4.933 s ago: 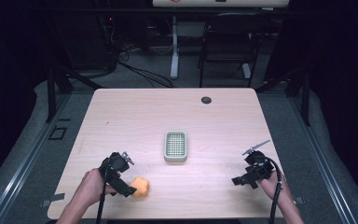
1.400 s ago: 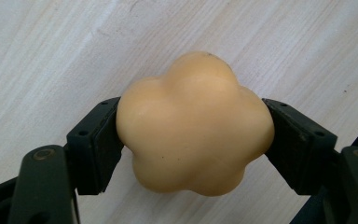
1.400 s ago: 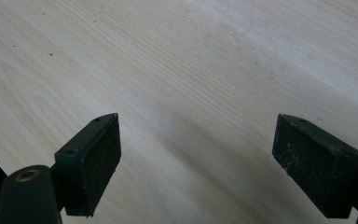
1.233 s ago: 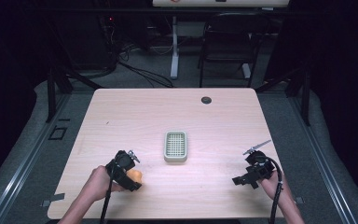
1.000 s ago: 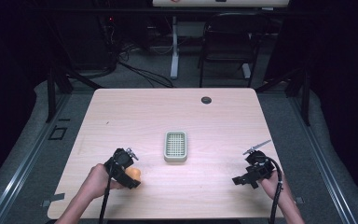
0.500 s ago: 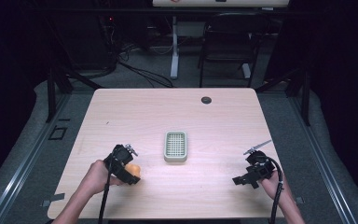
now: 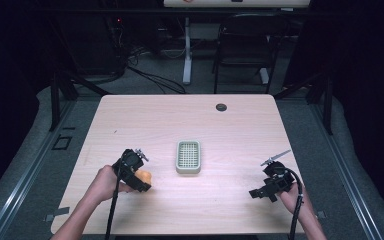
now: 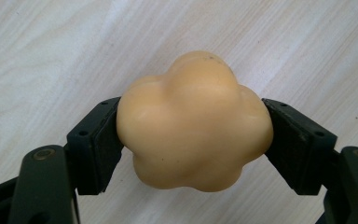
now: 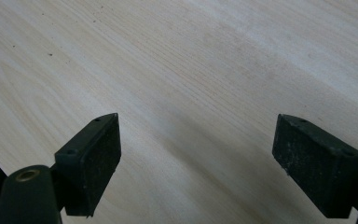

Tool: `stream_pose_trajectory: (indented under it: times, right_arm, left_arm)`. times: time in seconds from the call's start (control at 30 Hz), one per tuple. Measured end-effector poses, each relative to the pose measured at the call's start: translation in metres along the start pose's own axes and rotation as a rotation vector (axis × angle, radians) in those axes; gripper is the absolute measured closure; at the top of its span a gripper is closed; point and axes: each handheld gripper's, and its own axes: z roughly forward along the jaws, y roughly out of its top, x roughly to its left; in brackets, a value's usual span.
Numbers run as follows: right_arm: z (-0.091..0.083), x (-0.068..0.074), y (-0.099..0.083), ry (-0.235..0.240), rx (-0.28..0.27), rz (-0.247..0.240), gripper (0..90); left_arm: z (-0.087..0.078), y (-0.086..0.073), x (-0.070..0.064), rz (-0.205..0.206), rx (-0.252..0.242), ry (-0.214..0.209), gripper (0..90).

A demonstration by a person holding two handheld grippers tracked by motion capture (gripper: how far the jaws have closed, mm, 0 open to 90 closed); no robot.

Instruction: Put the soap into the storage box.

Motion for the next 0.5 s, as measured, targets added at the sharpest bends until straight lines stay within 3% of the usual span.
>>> stream_pose_trajectory:
  times: [0.5]
  right_arm:
    - [0.0,0.0,0.0,0.0,0.002,-0.001,15.1]
  left_arm:
    - [-0.003,0.015,0.008,-0.001,-0.003,-0.008,25.1]
